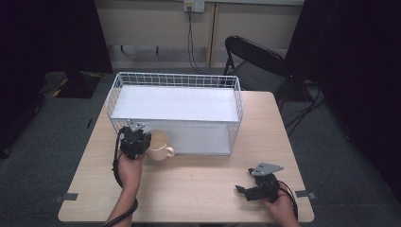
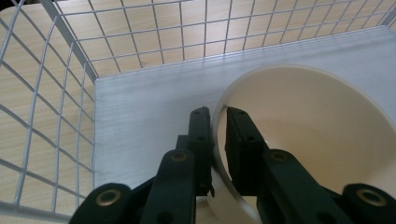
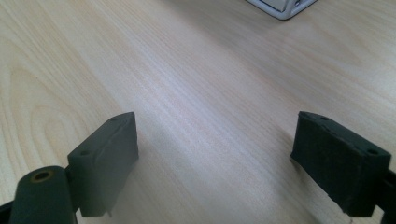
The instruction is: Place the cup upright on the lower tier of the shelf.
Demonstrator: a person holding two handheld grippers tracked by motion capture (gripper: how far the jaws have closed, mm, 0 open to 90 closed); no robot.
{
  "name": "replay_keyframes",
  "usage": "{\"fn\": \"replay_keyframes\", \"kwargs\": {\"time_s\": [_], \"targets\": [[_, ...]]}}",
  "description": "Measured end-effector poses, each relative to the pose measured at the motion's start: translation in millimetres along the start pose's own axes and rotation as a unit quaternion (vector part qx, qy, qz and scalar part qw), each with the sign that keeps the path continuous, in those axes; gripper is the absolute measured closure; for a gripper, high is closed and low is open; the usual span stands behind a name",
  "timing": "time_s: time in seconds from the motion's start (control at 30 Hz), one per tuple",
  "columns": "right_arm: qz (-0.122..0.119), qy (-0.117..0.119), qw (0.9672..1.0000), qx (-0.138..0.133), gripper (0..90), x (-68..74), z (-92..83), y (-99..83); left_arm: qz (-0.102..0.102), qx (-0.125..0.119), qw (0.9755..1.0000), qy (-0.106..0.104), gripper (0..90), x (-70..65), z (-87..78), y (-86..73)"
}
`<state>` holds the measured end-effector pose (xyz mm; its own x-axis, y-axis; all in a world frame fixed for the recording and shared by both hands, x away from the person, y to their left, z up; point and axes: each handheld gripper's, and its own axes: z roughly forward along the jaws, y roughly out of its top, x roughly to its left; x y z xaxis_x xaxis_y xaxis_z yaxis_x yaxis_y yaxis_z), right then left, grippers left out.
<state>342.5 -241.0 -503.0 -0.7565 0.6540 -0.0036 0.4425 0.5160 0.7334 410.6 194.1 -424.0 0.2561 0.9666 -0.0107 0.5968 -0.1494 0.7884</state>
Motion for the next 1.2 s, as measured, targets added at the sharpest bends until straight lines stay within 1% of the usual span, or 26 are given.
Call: {"fn": "replay_keyframes", "kwargs": {"time_s": [0.2,0.3,0.5,0.53,0.63,0.67,0.73,0.77,0.8,0.83,0.87,0.93,1.0,1.1,1.2], "targets": [[0.000,0.000,1.0000,0.000,13.5,0.0,0.0,0.0,-0.002,0.000,0.9999,0.010,81.3,-1.5,3.5,2.5],[0.000,0.000,1.0000,0.000,13.5,0.0,0.0,0.0,-0.004,-0.002,0.9999,0.013,81.3,-1.3,4.6,2.8],[0.000,0.000,1.0000,0.000,13.5,0.0,0.0,0.0,-0.001,-0.004,0.9999,0.016,81.4,-0.4,4.8,2.9],[0.000,0.000,1.0000,0.000,13.5,0.0,0.0,0.0,-0.006,-0.005,0.9998,0.016,81.4,0.0,4.8,2.9],[0.000,0.000,1.0000,0.000,13.5,0.0,0.0,0.0,-0.006,-0.007,0.9997,0.021,81.4,0.9,5.0,3.0],[0.000,0.000,1.0000,0.000,13.5,0.0,0.0,0.0,-0.006,-0.008,0.9997,0.020,81.3,1.1,5.1,2.9],[0.000,0.000,1.0000,0.000,13.5,0.0,0.0,0.0,-0.013,-0.009,0.9998,0.012,80.7,2.8,4.1,2.3],[0.000,0.000,1.0000,0.000,13.5,0.0,0.0,0.0,-0.018,-0.014,0.9997,0.009,79.5,3.5,3.5,1.9],[0.000,0.000,1.0000,0.000,13.5,0.0,0.0,0.0,-0.018,-0.015,0.9997,0.009,77.0,4.6,2.4,2.0],[0.000,0.000,1.0000,0.000,13.5,0.0,0.0,0.0,-0.025,-0.018,0.9995,0.004,74.2,5.2,1.7,2.2],[0.000,0.000,1.0000,0.000,13.5,0.0,0.0,0.0,-0.027,-0.016,0.9995,0.000,71.1,5.9,0.9,2.6],[0.000,0.000,1.0000,0.000,13.5,0.0,0.0,0.0,-0.021,-0.012,0.9997,-0.004,67.8,6.9,-1.4,3.0],[0.000,0.000,1.0000,0.000,13.5,0.0,0.0,0.0,-0.022,-0.013,0.9997,-0.006,63.3,8.5,-3.5,3.0],[0.000,0.000,1.0000,0.000,13.5,0.0,0.0,0.0,-0.027,-0.011,0.9994,-0.017,56.7,11.7,-6.9,3.2],[0.000,0.000,1.0000,0.000,13.5,0.0,0.0,0.0,-0.021,-0.008,0.9995,-0.023,49.7,12.6,-9.9,3.6]]}}
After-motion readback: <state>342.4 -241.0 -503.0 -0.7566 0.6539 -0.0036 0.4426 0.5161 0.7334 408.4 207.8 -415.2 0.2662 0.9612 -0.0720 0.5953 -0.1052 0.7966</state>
